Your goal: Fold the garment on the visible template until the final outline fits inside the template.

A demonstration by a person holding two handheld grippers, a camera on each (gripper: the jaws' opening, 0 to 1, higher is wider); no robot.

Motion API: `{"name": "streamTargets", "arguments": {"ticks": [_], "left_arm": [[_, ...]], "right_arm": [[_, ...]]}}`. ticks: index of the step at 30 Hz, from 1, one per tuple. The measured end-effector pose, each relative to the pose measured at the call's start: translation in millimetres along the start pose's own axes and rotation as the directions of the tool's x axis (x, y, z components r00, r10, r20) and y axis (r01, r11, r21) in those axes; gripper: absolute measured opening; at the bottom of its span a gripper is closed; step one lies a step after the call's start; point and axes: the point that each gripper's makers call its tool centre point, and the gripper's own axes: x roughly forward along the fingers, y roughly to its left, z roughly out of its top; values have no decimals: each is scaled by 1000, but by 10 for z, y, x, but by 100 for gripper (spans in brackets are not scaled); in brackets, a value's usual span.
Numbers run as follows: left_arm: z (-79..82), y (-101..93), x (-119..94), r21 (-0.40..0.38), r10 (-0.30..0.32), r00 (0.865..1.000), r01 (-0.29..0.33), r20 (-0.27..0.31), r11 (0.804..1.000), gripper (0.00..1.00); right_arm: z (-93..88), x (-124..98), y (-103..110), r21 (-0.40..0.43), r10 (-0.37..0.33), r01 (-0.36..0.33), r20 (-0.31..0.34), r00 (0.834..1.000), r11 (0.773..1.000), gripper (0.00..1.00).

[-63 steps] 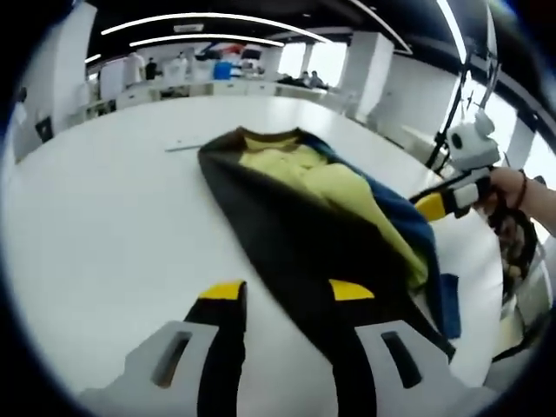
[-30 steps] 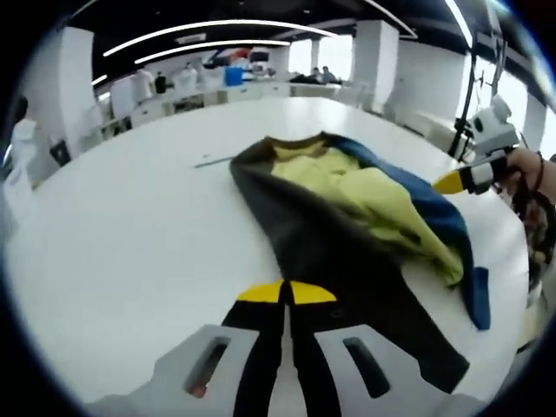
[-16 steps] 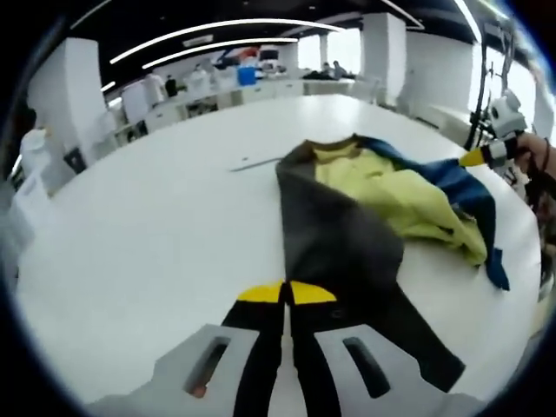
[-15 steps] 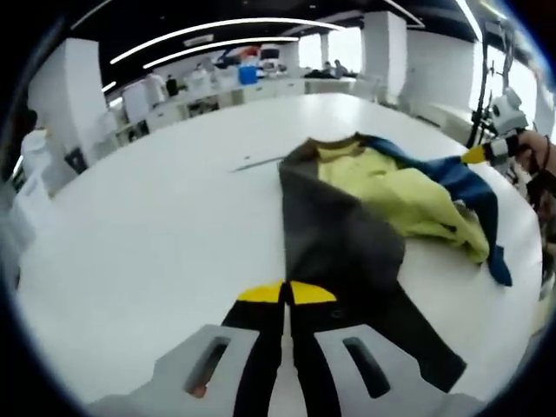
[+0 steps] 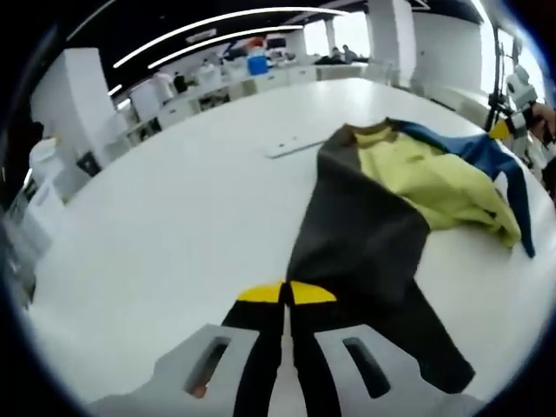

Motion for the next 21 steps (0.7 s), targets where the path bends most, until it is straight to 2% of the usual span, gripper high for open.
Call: {"name": "streamTargets", "arguments": {"ticks": [5, 10, 21], "left_arm": [[-31, 20, 71, -1, 5, 1000, -5, -15, 1000, 0], [-52, 54, 158, 15, 10, 999, -10, -35, 1000, 0], [-34, 188, 259, 60, 37, 997, -33, -63, 998, 0]], "right_arm": [[28, -18, -223, -12, -54, 54, -24, 998, 998, 0], [54, -4, -491, -81, -138, 133, -60, 989, 988, 0], [92, 107, -842, -173, -227, 207, -105, 968, 963, 0]]}}
